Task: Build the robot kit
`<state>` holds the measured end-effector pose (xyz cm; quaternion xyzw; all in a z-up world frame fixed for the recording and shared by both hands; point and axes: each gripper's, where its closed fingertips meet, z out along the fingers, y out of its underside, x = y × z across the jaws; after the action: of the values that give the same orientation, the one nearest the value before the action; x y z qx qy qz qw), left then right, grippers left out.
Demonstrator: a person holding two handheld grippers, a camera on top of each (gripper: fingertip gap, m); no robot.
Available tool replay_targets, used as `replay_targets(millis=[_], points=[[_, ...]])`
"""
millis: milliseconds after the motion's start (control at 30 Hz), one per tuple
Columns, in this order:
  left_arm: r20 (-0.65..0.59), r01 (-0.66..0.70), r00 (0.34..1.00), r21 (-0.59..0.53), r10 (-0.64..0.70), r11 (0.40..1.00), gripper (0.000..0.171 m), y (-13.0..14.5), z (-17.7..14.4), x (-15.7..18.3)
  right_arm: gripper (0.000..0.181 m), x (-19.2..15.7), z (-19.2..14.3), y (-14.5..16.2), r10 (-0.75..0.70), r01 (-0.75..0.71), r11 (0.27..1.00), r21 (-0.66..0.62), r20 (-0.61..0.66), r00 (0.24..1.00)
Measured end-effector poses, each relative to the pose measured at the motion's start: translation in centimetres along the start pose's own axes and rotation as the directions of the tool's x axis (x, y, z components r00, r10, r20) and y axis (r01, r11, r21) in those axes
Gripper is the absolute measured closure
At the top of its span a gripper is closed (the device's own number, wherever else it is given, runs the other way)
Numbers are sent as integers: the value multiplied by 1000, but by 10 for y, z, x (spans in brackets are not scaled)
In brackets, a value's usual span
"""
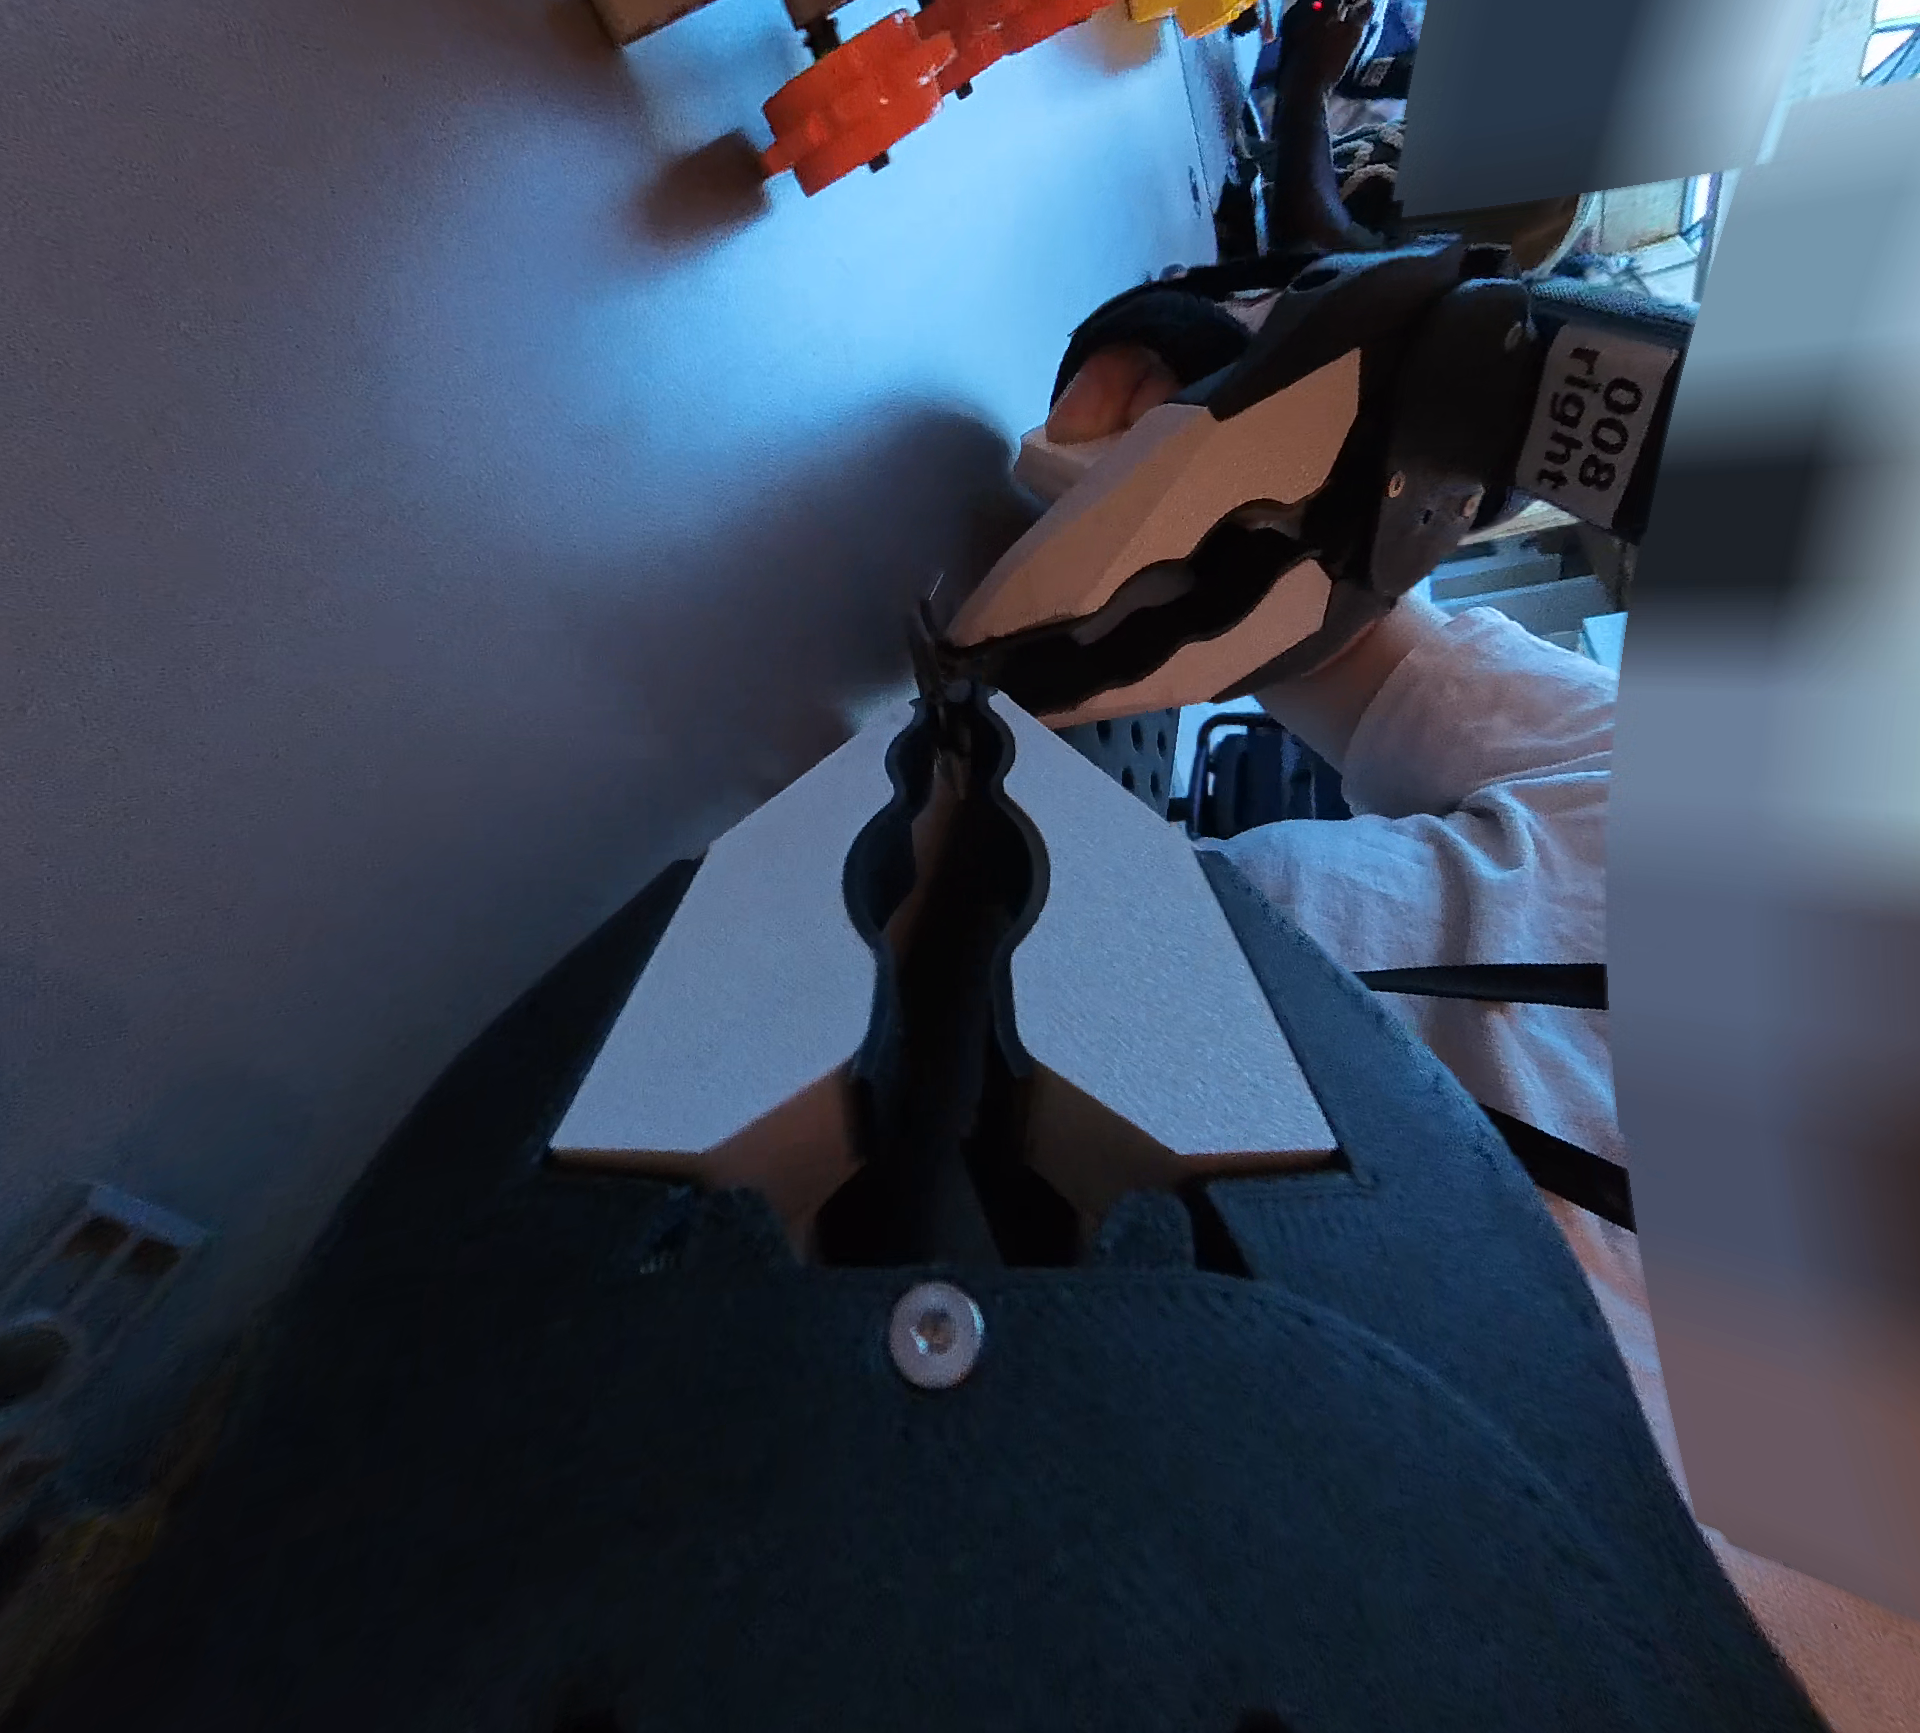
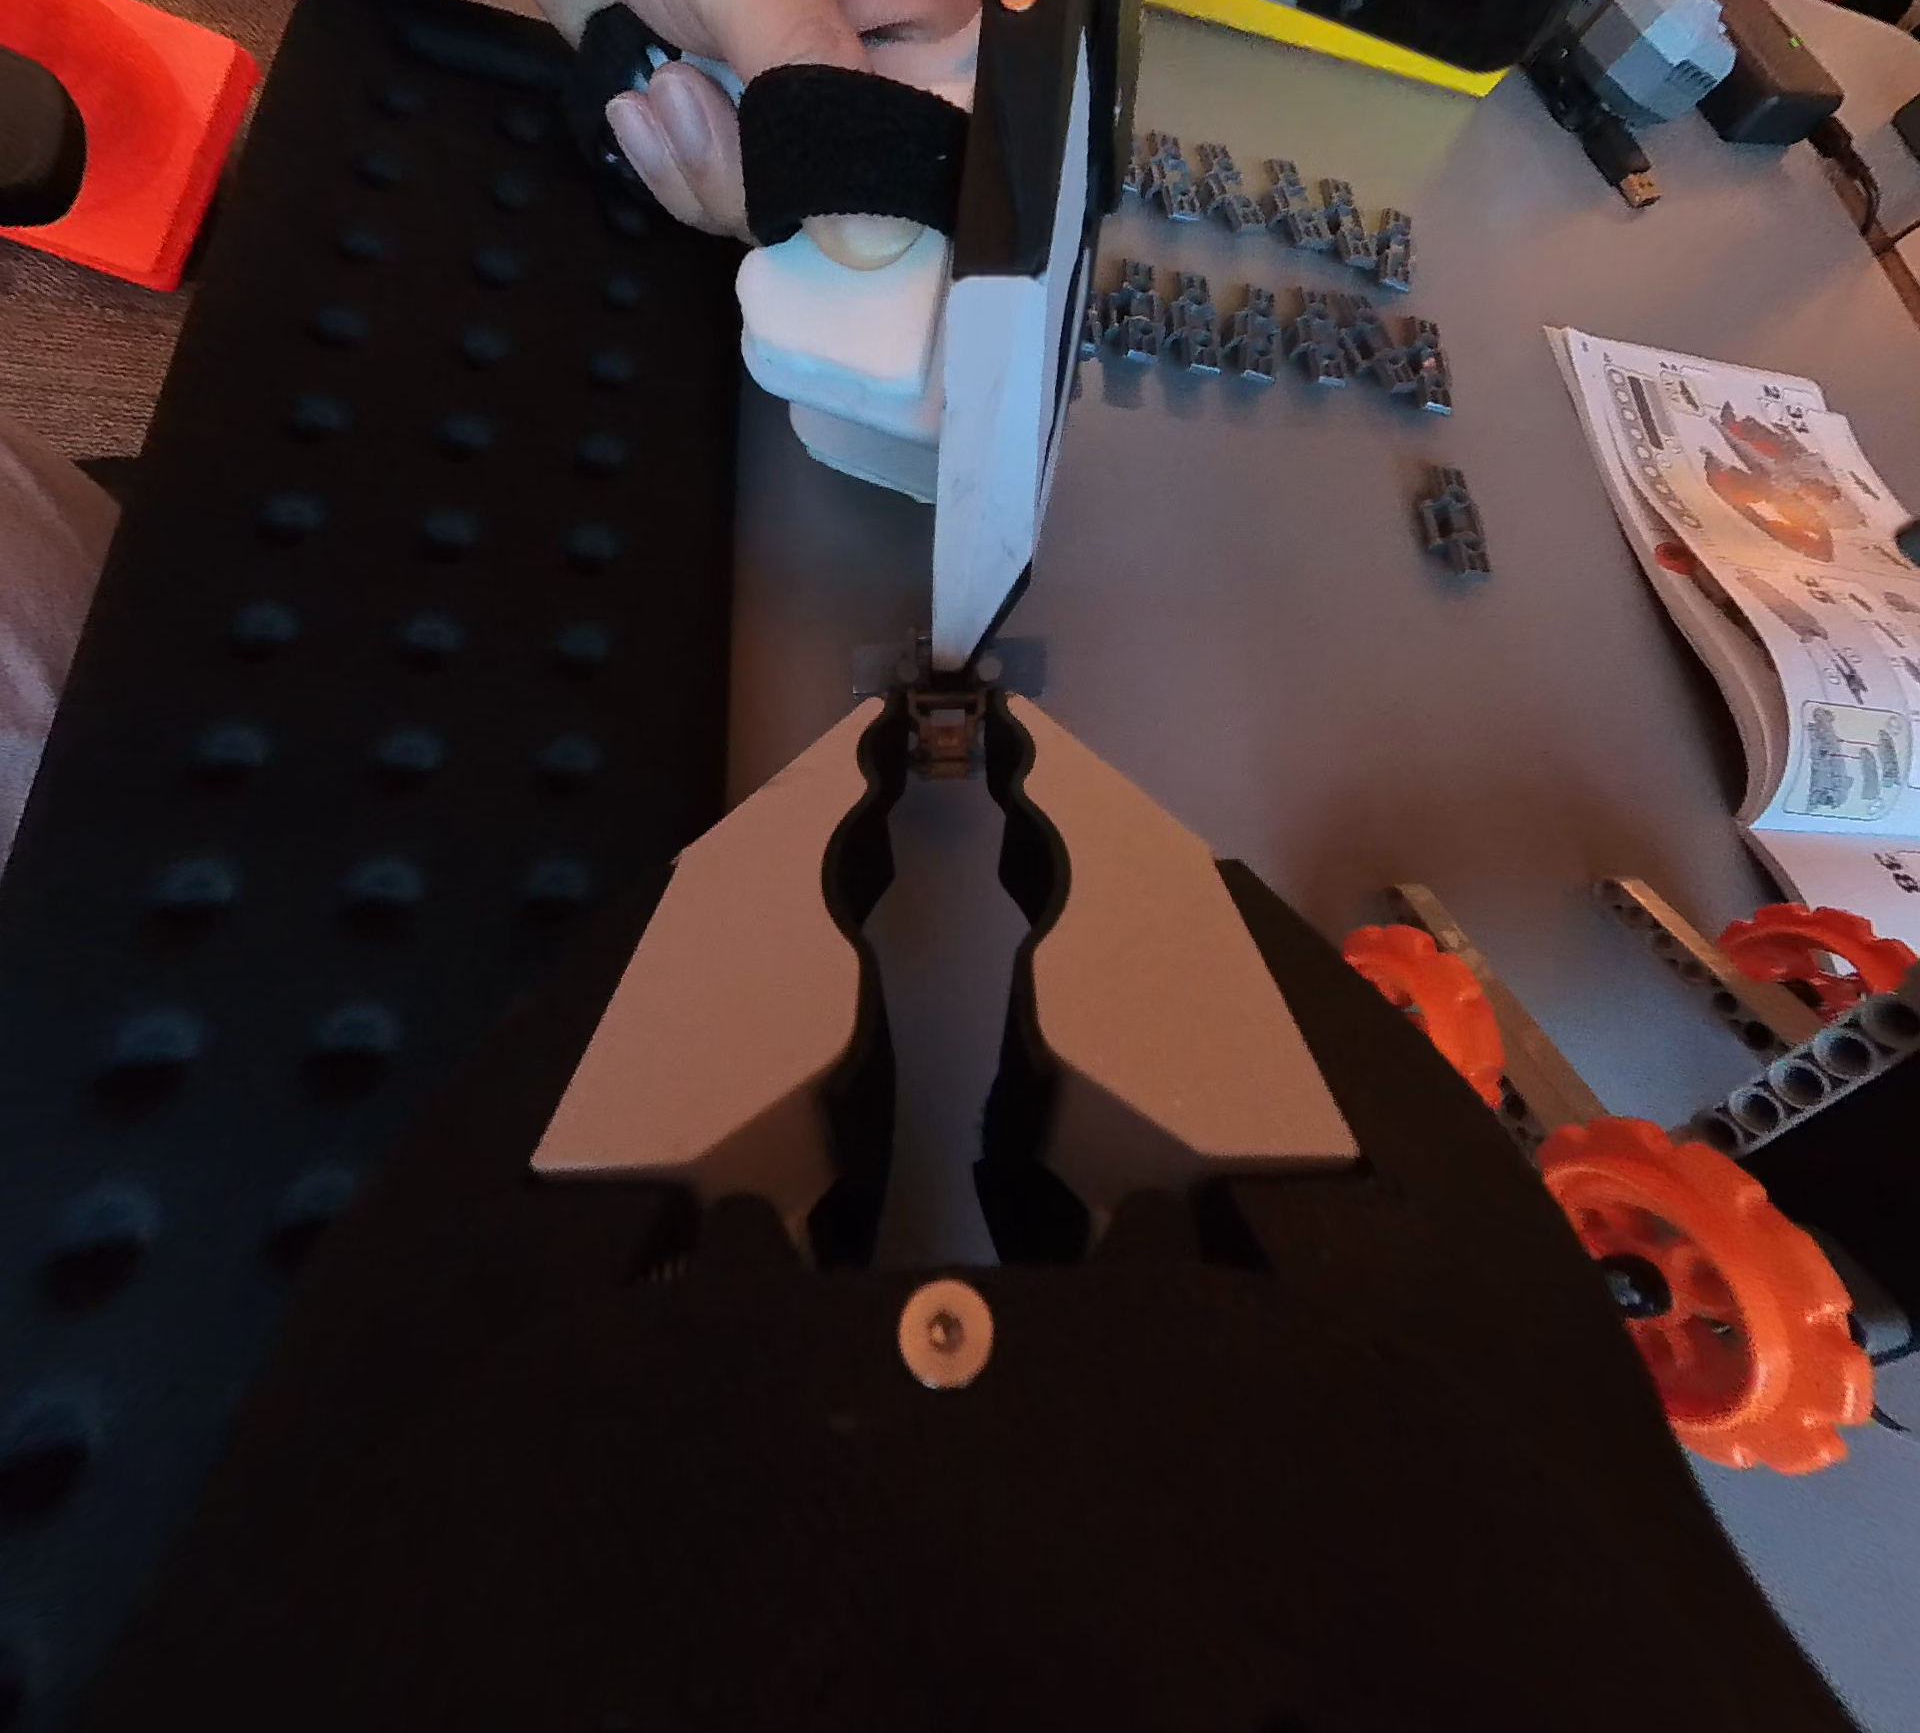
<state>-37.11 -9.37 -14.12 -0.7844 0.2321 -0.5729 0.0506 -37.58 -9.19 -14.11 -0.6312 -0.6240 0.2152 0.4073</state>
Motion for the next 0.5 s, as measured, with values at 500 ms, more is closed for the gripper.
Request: replay_targets(millis=[500], points=[[-14,87,996,-69,-88,994,167,9,3,-6,167,-9,9,6,-59,59,997,-46,1,998]])
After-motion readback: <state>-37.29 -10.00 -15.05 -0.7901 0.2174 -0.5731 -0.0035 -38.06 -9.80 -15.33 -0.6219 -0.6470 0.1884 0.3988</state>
